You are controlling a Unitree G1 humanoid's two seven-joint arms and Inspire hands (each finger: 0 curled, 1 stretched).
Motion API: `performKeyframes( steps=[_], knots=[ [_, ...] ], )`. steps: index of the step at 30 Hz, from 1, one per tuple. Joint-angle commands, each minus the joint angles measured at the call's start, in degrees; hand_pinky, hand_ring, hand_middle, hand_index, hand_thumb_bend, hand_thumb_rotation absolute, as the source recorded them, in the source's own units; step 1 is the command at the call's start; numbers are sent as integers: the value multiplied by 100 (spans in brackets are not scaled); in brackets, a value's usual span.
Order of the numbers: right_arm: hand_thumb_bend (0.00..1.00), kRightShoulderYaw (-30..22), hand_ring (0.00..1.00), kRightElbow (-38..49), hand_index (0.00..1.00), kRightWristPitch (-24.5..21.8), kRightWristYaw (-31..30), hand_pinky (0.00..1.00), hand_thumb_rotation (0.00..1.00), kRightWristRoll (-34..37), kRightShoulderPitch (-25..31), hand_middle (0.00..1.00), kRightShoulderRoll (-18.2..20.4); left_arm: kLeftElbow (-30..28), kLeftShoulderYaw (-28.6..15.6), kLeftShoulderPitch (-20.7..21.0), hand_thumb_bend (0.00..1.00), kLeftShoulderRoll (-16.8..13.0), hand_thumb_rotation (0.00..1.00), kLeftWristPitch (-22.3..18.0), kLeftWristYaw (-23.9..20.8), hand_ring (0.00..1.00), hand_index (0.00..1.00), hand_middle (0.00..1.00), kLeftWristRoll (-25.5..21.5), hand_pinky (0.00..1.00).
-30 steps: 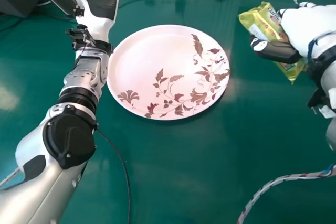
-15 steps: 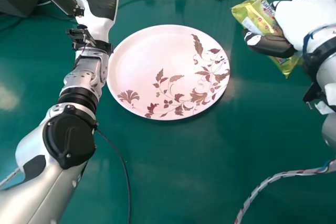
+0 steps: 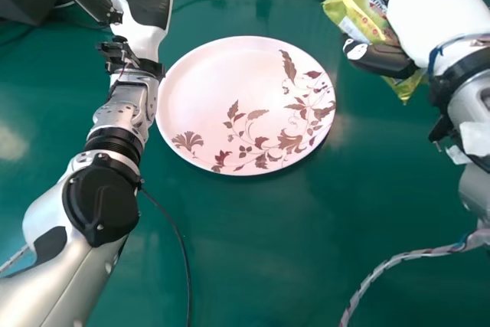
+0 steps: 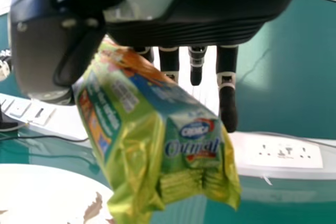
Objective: Pick up biscuit and place it in the plate
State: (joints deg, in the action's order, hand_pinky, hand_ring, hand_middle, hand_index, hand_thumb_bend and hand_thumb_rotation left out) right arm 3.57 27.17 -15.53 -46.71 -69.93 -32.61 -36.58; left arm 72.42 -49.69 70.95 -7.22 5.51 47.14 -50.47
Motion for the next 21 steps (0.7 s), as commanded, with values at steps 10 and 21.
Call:
performKeyframes(
  steps=[10,21],
  knots=[
    [46,79,41,-224,54,233,587,31,0,130,-92,48,112,24,55,89,100,14,66,-49,55,77,96,89,59,78],
    [47,284,41,-375,54,447,756,31,0,211,-89,49,159,22,69,89,100,26,70,-79,94,75,96,89,77,80]
  ],
)
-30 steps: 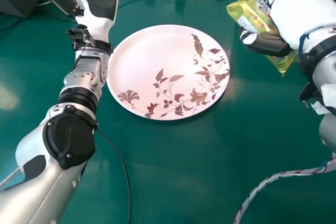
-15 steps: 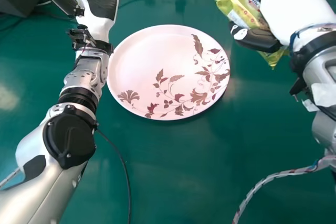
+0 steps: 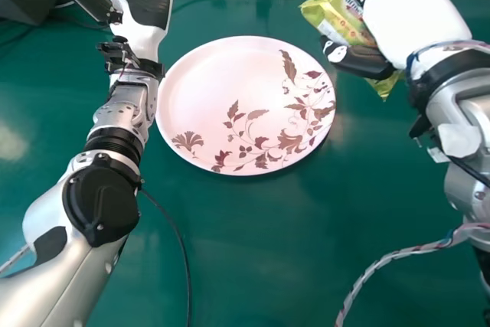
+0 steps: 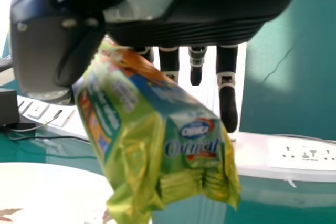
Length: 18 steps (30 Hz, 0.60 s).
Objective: Pick up biscuit and place it in the plate
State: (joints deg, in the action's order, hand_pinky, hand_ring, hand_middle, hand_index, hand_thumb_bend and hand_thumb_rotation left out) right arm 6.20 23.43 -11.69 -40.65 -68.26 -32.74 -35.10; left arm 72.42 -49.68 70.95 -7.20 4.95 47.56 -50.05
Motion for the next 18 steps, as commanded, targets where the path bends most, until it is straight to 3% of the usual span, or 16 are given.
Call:
performKeyframes(
  steps=[1,18],
  knots=[
    [47,22,42,-21,54,89,202,31,0,84,-72,49,26,20,68,86,100,26,70,-28,57,74,95,89,36,79],
    [46,253,42,-278,55,284,434,32,0,163,-243,49,173,44,81,81,100,29,70,-67,222,75,97,89,55,82]
  ],
)
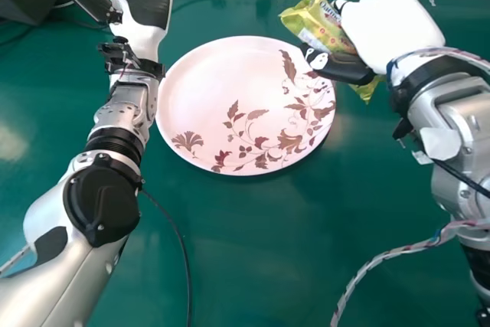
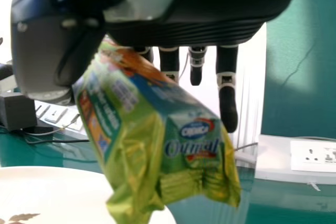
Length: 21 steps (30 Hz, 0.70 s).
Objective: Pick up biscuit and place it in the plate
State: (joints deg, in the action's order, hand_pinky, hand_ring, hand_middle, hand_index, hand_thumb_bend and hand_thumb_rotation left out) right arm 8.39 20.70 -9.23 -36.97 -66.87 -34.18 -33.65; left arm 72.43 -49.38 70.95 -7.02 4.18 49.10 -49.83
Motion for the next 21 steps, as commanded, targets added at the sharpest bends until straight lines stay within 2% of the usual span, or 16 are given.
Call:
performKeyframes(
  steps=[1,10,21],
  knots=[
    [46,50,42,-16,55,38,69,32,0,26,-113,49,35,46,50,84,100,14,70,9,54,75,97,89,29,82],
    [46,114,42,-133,54,143,164,31,0,227,-175,49,76,39,70,92,100,37,66,-16,3,76,96,89,18,83],
    [46,317,42,-388,54,276,291,31,0,261,-300,49,140,35,75,89,100,32,68,-40,11,78,96,89,19,80]
  ],
)
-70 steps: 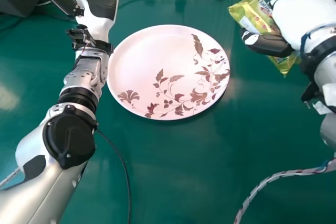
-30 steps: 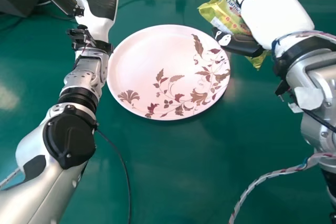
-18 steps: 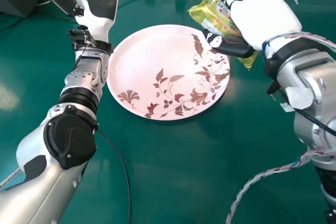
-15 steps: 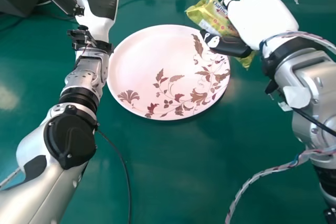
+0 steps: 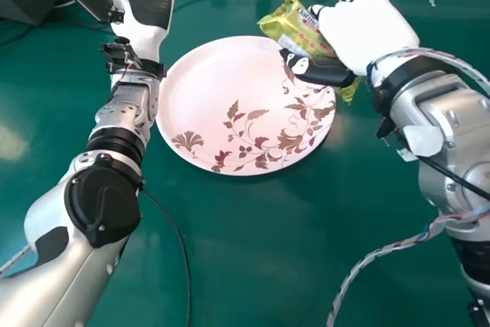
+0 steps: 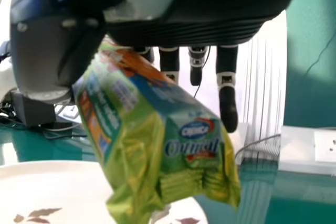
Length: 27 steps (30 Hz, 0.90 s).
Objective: Pick up biscuit and place it in the plate
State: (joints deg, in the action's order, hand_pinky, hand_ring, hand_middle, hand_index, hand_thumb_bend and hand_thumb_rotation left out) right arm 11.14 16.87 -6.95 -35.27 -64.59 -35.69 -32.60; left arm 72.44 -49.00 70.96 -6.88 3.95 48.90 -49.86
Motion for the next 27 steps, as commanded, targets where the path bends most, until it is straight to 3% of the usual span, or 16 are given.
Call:
performKeyframes(
  steps=[1,11,27],
  knots=[
    [46,59,42,-32,54,58,147,31,0,34,-159,49,46,35,38,88,100,17,68,-20,28,77,96,89,23,80],
    [46,276,42,-443,54,250,447,31,0,64,-289,49,119,30,68,87,100,22,71,-92,19,71,94,87,57,78],
    [46,611,42,-1020,54,307,725,31,0,137,-445,49,332,28,76,84,100,43,71,-163,71,74,94,87,60,76]
  ],
)
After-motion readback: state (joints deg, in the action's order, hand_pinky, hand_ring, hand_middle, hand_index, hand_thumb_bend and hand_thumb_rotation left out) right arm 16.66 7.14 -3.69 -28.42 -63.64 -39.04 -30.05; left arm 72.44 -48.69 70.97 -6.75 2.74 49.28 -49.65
